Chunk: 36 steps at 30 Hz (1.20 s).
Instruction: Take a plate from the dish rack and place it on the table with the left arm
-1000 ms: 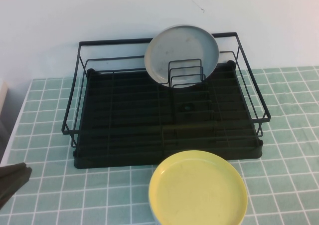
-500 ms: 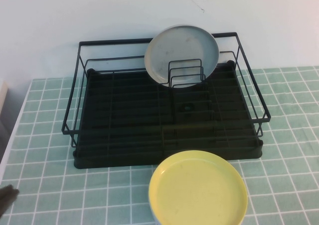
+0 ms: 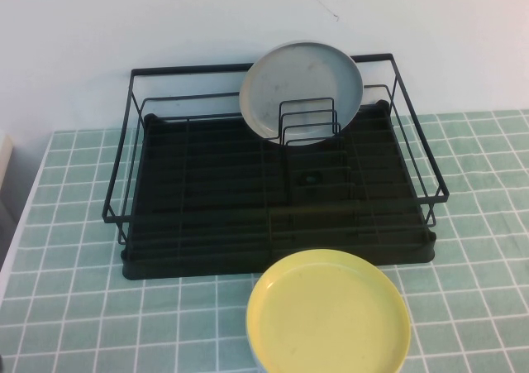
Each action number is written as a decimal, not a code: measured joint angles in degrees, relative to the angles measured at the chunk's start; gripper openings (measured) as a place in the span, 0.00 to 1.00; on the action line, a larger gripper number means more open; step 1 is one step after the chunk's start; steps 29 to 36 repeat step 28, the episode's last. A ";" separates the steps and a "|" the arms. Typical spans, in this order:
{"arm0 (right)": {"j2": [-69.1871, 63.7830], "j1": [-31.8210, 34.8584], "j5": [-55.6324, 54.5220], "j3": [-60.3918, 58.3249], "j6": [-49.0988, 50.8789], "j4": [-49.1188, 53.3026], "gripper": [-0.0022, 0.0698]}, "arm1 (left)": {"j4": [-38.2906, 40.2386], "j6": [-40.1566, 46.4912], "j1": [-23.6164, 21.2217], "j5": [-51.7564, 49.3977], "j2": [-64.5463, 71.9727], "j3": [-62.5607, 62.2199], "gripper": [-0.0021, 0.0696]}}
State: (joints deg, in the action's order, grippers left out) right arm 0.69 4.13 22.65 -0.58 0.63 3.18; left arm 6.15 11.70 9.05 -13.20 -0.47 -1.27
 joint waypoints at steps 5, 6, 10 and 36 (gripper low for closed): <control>0.00 0.00 0.00 0.00 0.00 0.00 0.03 | -0.15 -6.12 -0.48 -3.11 -0.03 2.52 0.03; 0.00 0.00 0.00 0.00 0.00 0.00 0.03 | -0.29 -6.93 -0.48 -3.86 -0.13 2.52 0.03; 0.00 0.00 0.00 0.00 0.00 0.00 0.03 | -0.66 -8.10 -0.56 -4.64 -0.13 2.42 0.03; 0.00 0.00 0.00 0.00 0.00 0.00 0.03 | -0.74 -8.37 -0.56 -5.02 -0.13 2.33 0.03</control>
